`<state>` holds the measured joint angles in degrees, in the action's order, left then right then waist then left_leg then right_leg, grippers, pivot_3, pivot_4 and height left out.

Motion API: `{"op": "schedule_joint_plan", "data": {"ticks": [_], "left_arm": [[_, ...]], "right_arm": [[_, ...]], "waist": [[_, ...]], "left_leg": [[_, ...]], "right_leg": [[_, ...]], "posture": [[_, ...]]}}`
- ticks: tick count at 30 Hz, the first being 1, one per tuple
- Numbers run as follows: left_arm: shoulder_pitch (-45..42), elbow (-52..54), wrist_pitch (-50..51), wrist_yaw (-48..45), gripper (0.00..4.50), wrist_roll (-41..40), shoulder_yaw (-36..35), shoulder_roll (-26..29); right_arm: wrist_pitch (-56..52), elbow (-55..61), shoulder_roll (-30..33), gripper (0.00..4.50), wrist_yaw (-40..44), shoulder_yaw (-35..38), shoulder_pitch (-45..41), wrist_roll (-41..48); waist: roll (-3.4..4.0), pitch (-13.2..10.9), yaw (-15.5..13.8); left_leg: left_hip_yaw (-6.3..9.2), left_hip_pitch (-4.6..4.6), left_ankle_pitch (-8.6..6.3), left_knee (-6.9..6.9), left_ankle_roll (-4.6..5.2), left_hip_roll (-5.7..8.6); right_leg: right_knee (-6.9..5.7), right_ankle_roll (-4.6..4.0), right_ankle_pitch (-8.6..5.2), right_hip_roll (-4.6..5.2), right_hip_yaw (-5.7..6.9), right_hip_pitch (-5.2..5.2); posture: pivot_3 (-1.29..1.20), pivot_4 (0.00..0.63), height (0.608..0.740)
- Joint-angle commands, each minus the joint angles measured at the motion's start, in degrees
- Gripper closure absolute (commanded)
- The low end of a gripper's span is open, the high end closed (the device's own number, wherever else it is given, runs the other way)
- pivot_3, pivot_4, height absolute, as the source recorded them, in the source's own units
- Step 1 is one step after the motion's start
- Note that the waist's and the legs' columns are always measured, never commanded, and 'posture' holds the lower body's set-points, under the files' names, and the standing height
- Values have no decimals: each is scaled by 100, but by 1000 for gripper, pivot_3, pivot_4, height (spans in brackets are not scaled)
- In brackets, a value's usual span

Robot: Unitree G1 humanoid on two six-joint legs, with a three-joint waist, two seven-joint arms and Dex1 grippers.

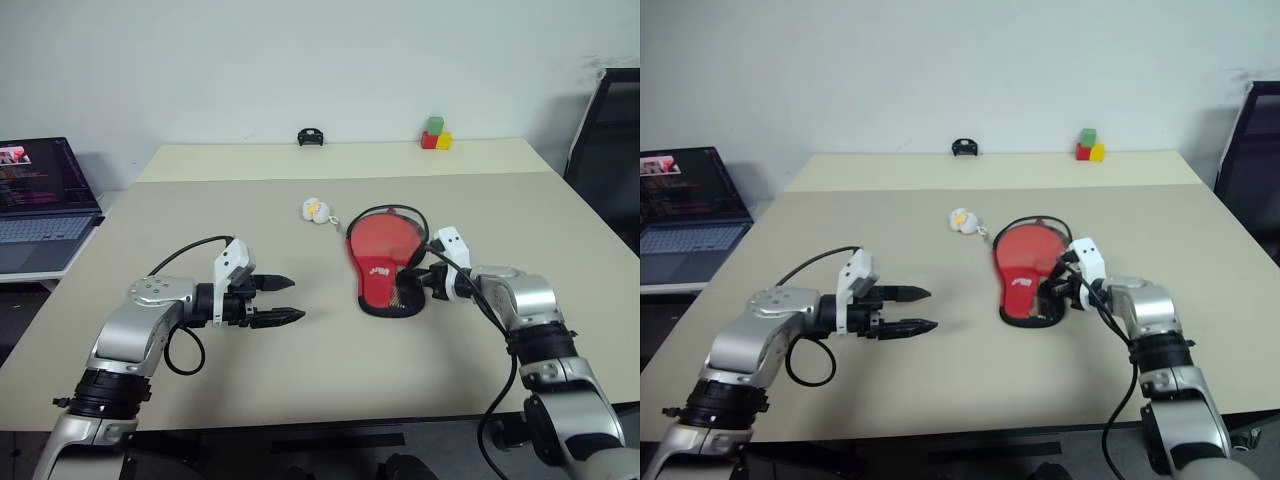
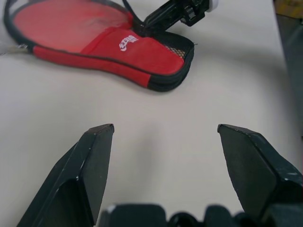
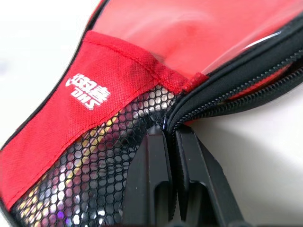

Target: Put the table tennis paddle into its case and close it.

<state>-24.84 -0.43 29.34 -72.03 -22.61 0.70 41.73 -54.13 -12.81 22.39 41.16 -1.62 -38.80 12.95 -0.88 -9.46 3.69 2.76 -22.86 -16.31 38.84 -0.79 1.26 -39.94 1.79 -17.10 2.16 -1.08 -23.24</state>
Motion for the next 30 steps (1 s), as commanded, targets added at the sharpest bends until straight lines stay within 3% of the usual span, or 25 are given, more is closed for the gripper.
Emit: {"op": "schedule_joint_plan", "data": {"ticks": [1,8,16,30], "left_arm": [[134,372,90,-141,653,-221,-61,166],[655,1004,405,-40,653,-494,-51,202],[838,1240,568,-85,653,-665,-66,386],[1077,1362,639,-290,653,-801,-28,708]], "right_arm": [[-706,1186,-95,4467,54,-193,352,463],[-1645,2642,-334,4467,-422,-146,1107,867],[-2883,4143,-1180,4467,-1326,299,2034,1200],[-3672,4925,-1318,4467,-1676,626,2455,1526]], "waist": [[0,0,-10],[0,0,-46],[0,0,-64],[0,0,-86]], "left_leg": [[0,0,0,1,0,0],[4,0,0,2,1,1],[10,2,0,-1,1,2],[12,3,0,-1,1,5]], "right_leg": [[0,0,0,0,-1,0],[0,0,0,0,0,2],[0,-1,-1,0,3,3],[3,-1,-2,0,9,6]], "posture": [[0,150,740],[0,150,740],[0,150,740],[0,150,740]]}}
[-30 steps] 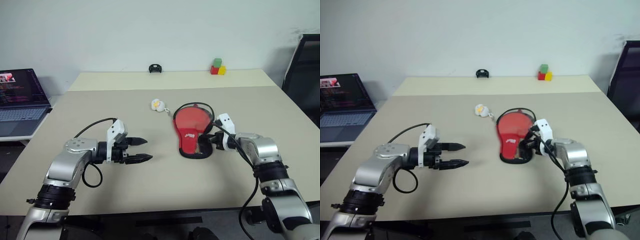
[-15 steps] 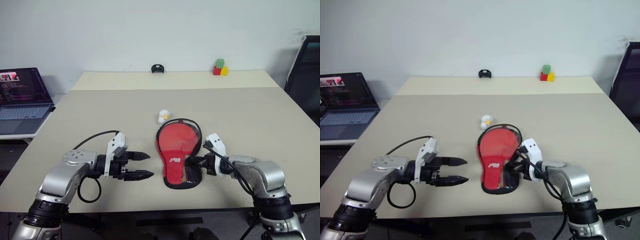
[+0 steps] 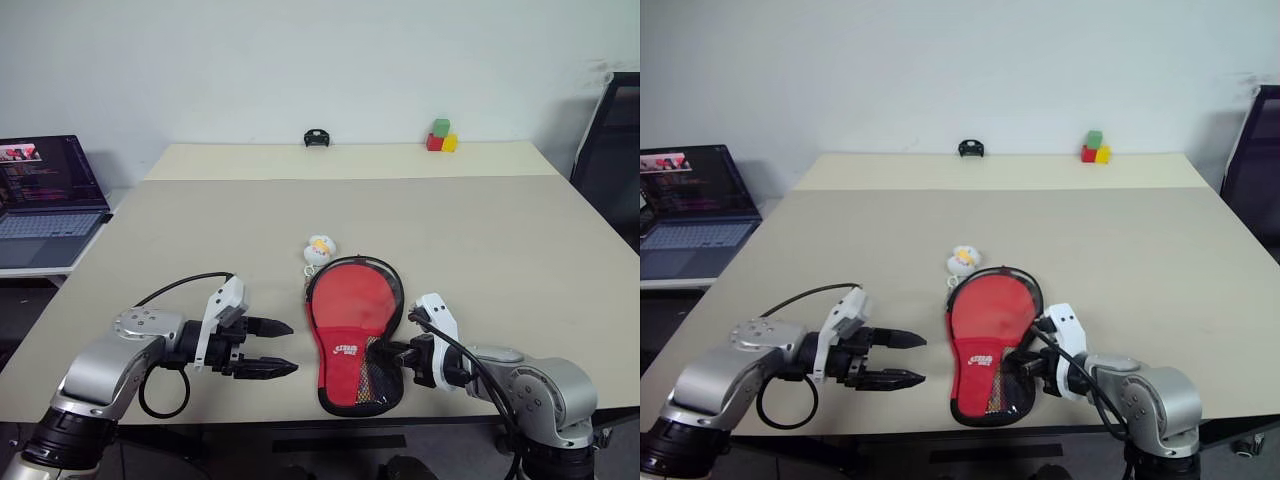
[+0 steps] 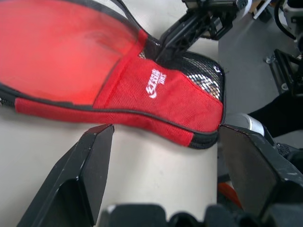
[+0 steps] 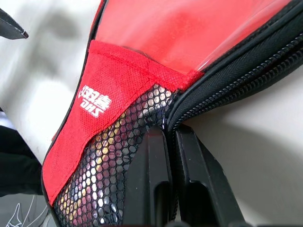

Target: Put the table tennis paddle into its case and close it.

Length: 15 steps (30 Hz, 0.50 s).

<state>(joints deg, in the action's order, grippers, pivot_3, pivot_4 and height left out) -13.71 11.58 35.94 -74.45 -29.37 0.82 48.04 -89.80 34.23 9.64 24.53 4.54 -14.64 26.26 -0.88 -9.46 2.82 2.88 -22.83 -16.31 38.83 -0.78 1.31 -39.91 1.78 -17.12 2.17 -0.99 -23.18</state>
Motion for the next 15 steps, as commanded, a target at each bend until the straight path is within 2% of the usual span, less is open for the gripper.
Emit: {"op": "schedule_joint_plan", "data": {"ticks": [1,6,14,15], "left_arm": [[-48,160,-21,-42,653,-122,-35,73],[-45,170,-53,-34,653,-94,-30,80],[10,207,-137,29,653,-29,-38,80],[15,206,-150,38,653,-19,-39,79]], "right_arm": [[-102,208,-49,4467,-26,9,43,198],[-95,113,-44,4467,-113,33,73,214],[-22,178,127,2129,-246,129,320,196],[0,216,165,2129,-254,159,373,202]], "waist": [[0,0,0],[0,0,0],[-2,1,-6],[-2,2,-11]], "left_leg": [[0,0,0,0,0,0],[0,0,0,0,0,0],[1,3,0,0,0,0],[2,4,0,0,0,0]], "right_leg": [[0,0,0,0,0,0],[1,0,0,0,0,0],[0,0,0,0,1,4],[0,0,0,0,2,5]], "posture": [[0,150,740],[0,150,740],[0,150,740],[0,150,740]]}}
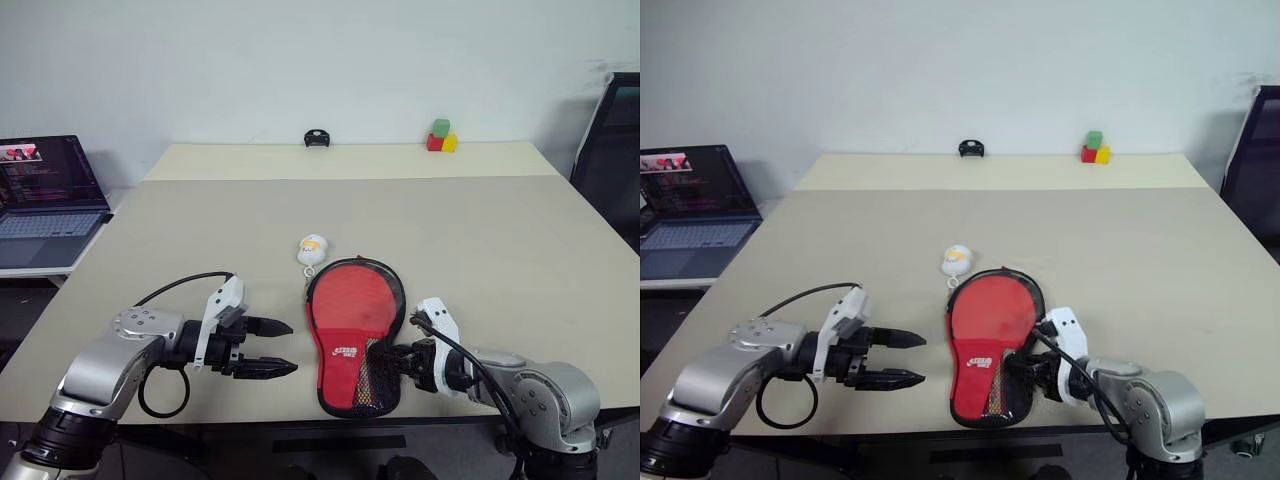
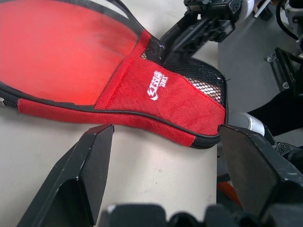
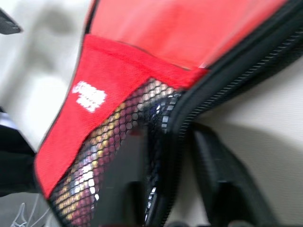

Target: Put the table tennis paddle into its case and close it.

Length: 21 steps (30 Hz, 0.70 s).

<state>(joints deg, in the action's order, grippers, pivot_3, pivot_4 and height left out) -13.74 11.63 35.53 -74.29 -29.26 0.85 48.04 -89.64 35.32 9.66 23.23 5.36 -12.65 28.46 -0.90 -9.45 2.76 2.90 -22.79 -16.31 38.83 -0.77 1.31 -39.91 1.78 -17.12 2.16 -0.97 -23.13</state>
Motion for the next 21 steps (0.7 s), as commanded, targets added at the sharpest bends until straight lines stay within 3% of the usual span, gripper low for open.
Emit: {"op": "schedule_joint_plan", "data": {"ticks": [1,6,11,17,21], "left_arm": [[22,198,-117,31,653,-24,-44,79],[54,186,-167,79,653,-13,-58,71],[61,142,-248,139,653,7,-15,18],[-40,-20,-376,221,653,73,5,-49],[-47,-61,-416,287,653,58,-23,-45]], "right_arm": [[20,149,205,2129,-135,105,227,-22],[162,358,350,2129,-142,317,388,-14],[1031,425,803,2129,16,507,507,-37],[1232,570,1027,2129,557,935,540,678],[1321,563,1026,1370,676,1122,270,1118]], "waist": [[-2,1,-11],[-6,4,-101],[-6,4,-119],[-5,3,-97],[-5,3,-90]], "left_leg": [[0,0,0,0,0,0],[2,0,0,0,0,1],[2,0,0,2,0,5],[2,0,0,0,0,1],[1,0,0,0,0,0]], "right_leg": [[0,0,0,0,0,1],[2,0,0,1,3,3],[6,1,0,4,5,7],[4,0,0,0,4,6],[3,0,0,-1,2,6]], "posture": [[0,150,740],[0,150,740],[0,150,740],[0,150,740],[0,150,740]]}}
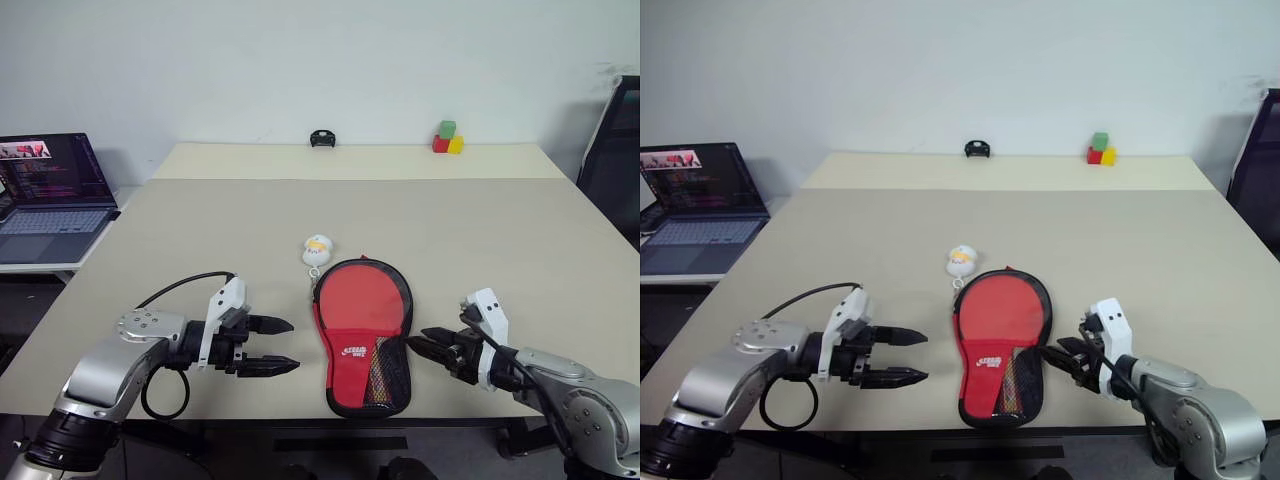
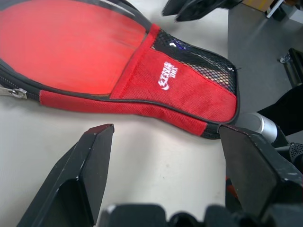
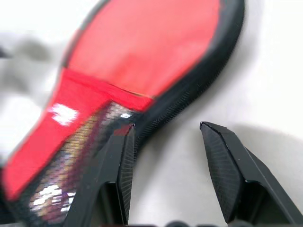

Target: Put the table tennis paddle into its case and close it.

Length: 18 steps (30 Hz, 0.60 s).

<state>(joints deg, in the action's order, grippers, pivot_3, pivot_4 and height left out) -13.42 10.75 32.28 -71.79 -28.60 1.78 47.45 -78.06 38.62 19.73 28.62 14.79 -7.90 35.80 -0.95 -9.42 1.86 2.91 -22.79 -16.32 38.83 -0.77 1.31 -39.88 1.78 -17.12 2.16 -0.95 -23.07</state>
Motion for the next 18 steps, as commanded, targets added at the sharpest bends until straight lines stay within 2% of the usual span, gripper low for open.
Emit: {"op": "schedule_joint_plan", "data": {"ticks": [1,4,12,18], "left_arm": [[-76,16,-106,51,653,-9,-133,25],[-103,-52,-133,139,653,12,-186,33],[-859,-926,-272,1418,653,616,-288,-396],[-1099,-990,-89,1839,653,585,-483,-543]], "right_arm": [[258,215,26,984,142,161,-303,446],[677,71,129,16,168,-49,-578,418],[2129,-957,257,16,259,-1342,-1469,-341],[2709,-1691,250,16,660,-2161,-1932,-672]], "waist": [[0,0,-1],[1,0,-2],[-1,-1,-5],[-1,-2,5]], "left_leg": [[0,0,0,0,0,0],[1,0,0,0,0,0],[1,-1,1,2,1,1],[-1,-9,1,2,1,1]], "right_leg": [[0,0,0,0,1,0],[0,0,0,0,2,0],[-2,0,0,0,3,-2],[5,0,0,0,0,-11]], "posture": [[0,150,740],[0,150,740],[0,150,740],[0,150,740]]}}
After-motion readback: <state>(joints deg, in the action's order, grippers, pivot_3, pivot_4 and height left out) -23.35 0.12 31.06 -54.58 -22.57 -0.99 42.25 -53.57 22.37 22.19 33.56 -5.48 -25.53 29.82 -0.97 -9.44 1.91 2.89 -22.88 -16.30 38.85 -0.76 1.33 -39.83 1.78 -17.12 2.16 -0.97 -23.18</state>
